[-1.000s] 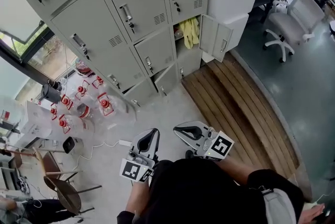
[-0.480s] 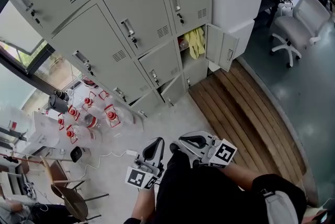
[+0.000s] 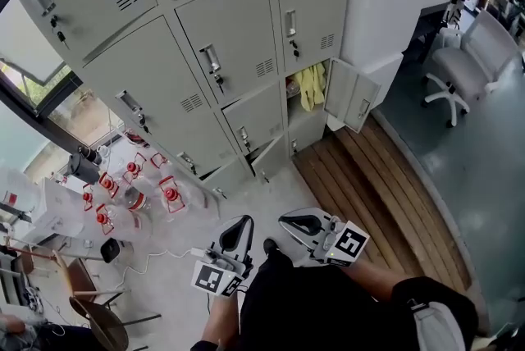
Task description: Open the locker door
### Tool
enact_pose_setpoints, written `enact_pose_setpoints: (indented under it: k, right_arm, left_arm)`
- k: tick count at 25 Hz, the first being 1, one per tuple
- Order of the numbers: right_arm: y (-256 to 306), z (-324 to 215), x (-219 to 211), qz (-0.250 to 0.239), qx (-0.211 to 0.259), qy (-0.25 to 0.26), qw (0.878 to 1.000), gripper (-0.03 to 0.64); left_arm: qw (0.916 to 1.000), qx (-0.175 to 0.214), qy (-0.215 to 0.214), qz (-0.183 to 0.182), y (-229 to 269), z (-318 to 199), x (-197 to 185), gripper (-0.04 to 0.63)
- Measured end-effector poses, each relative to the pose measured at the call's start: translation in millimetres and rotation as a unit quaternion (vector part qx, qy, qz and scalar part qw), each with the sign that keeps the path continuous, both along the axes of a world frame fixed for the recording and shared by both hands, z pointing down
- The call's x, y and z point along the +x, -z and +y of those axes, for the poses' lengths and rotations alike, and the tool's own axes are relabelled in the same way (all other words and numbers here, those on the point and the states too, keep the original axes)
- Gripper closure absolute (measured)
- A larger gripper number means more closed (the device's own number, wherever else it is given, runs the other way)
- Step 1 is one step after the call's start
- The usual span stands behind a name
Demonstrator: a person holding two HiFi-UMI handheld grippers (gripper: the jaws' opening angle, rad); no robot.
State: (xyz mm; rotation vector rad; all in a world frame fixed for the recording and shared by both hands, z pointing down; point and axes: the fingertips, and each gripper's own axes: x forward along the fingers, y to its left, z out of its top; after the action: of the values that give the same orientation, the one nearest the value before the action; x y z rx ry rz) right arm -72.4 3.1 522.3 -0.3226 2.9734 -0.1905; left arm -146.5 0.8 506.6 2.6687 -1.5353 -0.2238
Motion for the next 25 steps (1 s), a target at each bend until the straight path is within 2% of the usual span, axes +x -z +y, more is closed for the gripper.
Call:
enact_pose_setpoints:
  k: [15,25]
  right_arm:
    - [25.5,-80.0,-75.4,0.016,0.019,-0.032,0.999,0.604]
    - [50.3,-145.2,-137.3,0.015,0.053,-0.049,0.997,0.606]
  left_arm:
    - [0.9994,0.021,-0.024,0.012,26.5,-83.0,-84.9,0.578]
    - [0.9996,0.013,-0.02,-0.012,46.7,-139.0,-155.7,0.578]
